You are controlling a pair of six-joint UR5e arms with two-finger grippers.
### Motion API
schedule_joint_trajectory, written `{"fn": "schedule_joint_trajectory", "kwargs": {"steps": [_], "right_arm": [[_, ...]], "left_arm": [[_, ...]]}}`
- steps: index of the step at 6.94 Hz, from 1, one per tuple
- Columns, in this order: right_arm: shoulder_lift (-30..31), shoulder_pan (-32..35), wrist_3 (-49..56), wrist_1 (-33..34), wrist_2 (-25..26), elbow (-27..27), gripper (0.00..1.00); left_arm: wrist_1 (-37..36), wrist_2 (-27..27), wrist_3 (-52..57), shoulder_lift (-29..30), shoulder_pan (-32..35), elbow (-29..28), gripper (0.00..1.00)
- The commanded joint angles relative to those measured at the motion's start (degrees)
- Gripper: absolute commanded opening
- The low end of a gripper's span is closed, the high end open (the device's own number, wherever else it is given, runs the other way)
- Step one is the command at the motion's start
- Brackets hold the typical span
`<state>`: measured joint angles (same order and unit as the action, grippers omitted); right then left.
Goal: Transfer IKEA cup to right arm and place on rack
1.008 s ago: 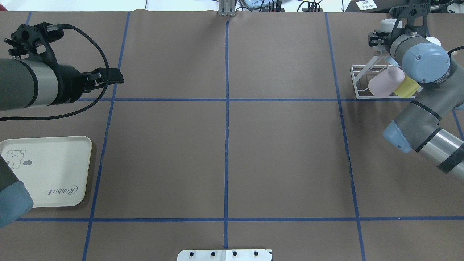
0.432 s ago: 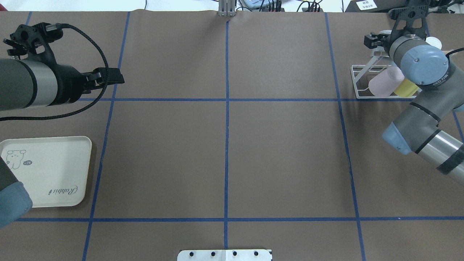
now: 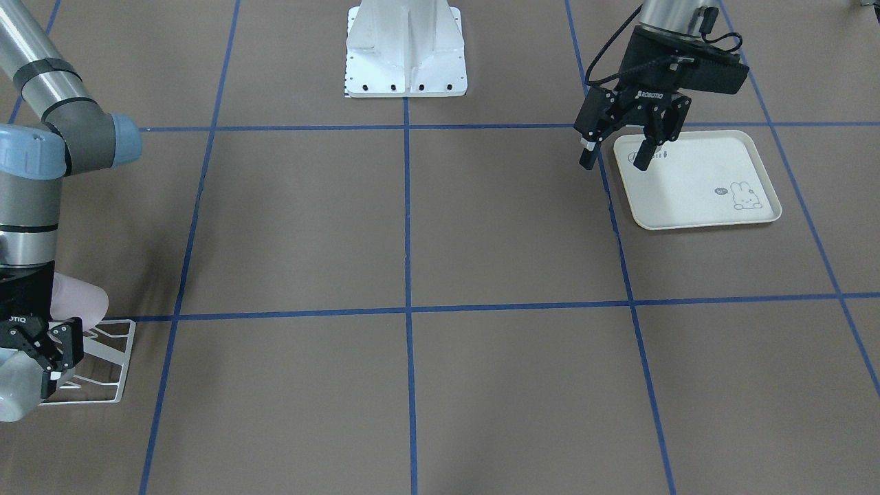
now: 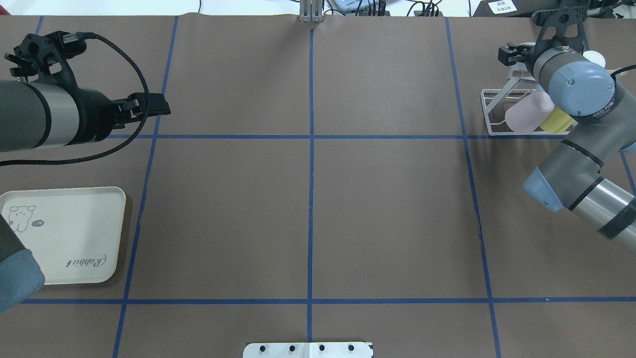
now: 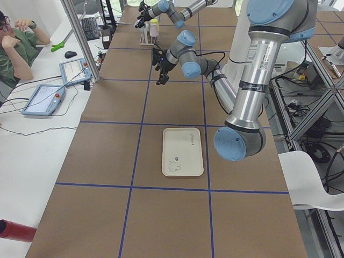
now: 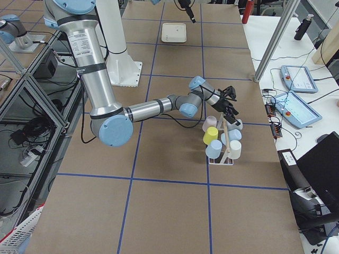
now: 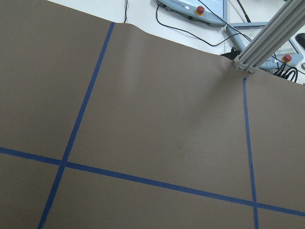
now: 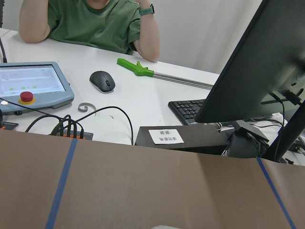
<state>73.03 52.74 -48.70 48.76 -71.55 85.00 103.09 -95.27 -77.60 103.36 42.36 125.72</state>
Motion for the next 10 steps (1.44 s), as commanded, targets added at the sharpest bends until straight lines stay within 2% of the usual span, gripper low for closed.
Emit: {"fn": "schedule_joint_trajectory", "kwargs": {"steps": [1, 3, 5, 7, 8, 10], "right_arm": [[-0.7, 0.3, 0.8, -0.1, 0.0, 0.9, 0.99], [-2.5, 5.1, 4.0, 0.6, -2.4, 3.6, 0.99], [-3.7, 12.3, 7.5, 3.8, -14.5, 3.7, 1.0], [-4.5, 18.9, 14.6, 8.7, -24.8, 3.6, 1.0], [-3.8, 22.1, 18.0, 11.6, -32.8, 3.4, 1.0], [-2.5, 30.3, 28.4, 21.3, -47.6, 3.3, 1.0]], "left_arm": [[0.0, 0.0, 0.0, 0.0, 0.0, 0.0, 1.0], [0.0, 0.0, 0.3, 0.0, 0.0, 0.3, 1.0], [-0.4, 0.3, 1.1, 0.0, 1.0, 0.3, 1.0], [-6.3, 0.1, 15.1, 0.0, 7.0, 0.4, 1.0], [-8.2, -0.5, 22.7, -0.1, 10.3, -0.2, 1.0], [-16.7, -7.4, 43.6, -1.0, 20.6, -1.2, 1.0]]}}
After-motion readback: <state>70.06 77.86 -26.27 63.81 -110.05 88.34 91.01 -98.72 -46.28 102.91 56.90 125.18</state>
